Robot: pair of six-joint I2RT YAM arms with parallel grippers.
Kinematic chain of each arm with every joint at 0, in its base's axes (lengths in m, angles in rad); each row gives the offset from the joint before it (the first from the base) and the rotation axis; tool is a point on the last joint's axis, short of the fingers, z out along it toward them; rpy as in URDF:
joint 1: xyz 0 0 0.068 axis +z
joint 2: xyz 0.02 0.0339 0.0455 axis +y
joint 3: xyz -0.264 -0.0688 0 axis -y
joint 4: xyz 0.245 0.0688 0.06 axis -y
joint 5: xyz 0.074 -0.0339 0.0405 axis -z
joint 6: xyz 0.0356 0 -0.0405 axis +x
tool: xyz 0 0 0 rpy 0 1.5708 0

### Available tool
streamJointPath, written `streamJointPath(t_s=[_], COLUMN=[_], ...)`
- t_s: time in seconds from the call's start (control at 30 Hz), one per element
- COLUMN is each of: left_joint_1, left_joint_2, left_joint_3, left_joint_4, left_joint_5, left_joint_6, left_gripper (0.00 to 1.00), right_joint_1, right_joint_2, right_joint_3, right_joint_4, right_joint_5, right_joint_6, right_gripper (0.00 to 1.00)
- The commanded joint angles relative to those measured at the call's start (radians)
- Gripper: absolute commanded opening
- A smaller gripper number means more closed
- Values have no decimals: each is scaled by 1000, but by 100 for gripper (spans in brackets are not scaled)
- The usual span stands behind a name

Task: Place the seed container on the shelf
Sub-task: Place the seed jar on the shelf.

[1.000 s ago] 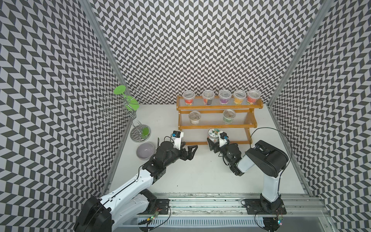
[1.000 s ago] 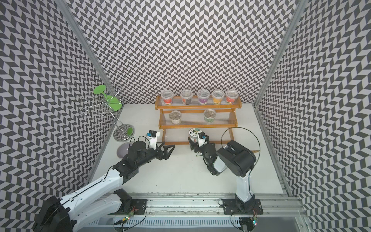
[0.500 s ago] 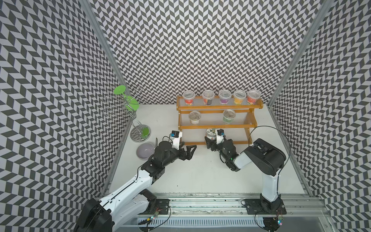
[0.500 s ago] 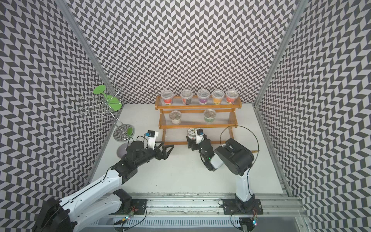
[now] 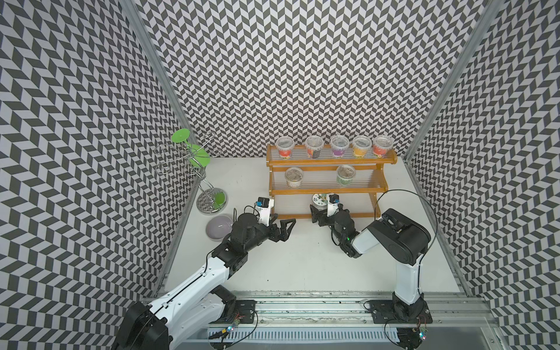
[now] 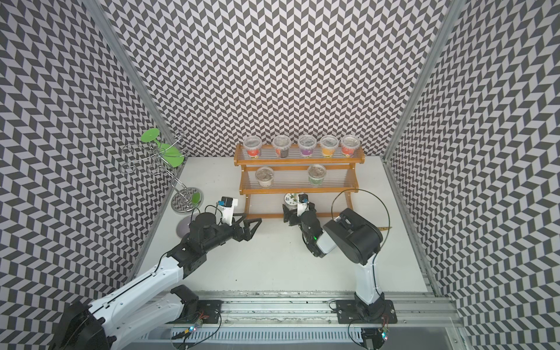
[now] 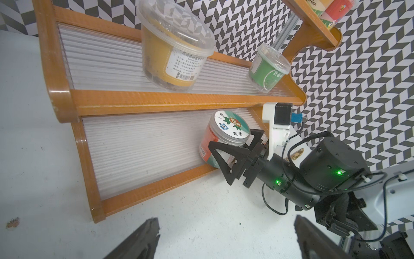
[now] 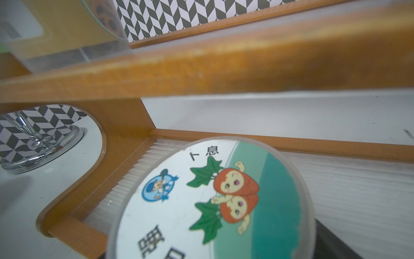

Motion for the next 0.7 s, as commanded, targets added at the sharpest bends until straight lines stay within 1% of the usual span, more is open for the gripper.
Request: streamJointPath(t_s=[0.0, 0.17, 0.33, 0.43, 0.53, 0.67], left_joint_1=[7, 8, 10, 10, 11, 11], left_joint_2=[-19, -13, -9, -17, -18, -19], left_joint_3=[-7, -8, -8, -14, -18, -18], left_joint_4=[5, 5, 2, 3, 8, 6], left_joint_5=[18, 25, 38, 36, 35, 36], left_joint_6=[15, 17, 16, 16, 14, 11], left_gripper=[98, 98, 97, 97, 97, 97], right_joint_1=[1, 0, 0, 0, 1, -2], right_joint_2=[-23, -69, -102, -105, -98, -89], right_joint_3=[-16, -50, -94, -127, -145, -145], right_joint_4=[12, -19, -31, -2, 33, 50], right_joint_5=[14, -58, -82, -110, -155, -130], right_joint_6=[-7, 12, 18, 23, 32, 62], right_gripper=[98, 99, 100, 99, 94, 87])
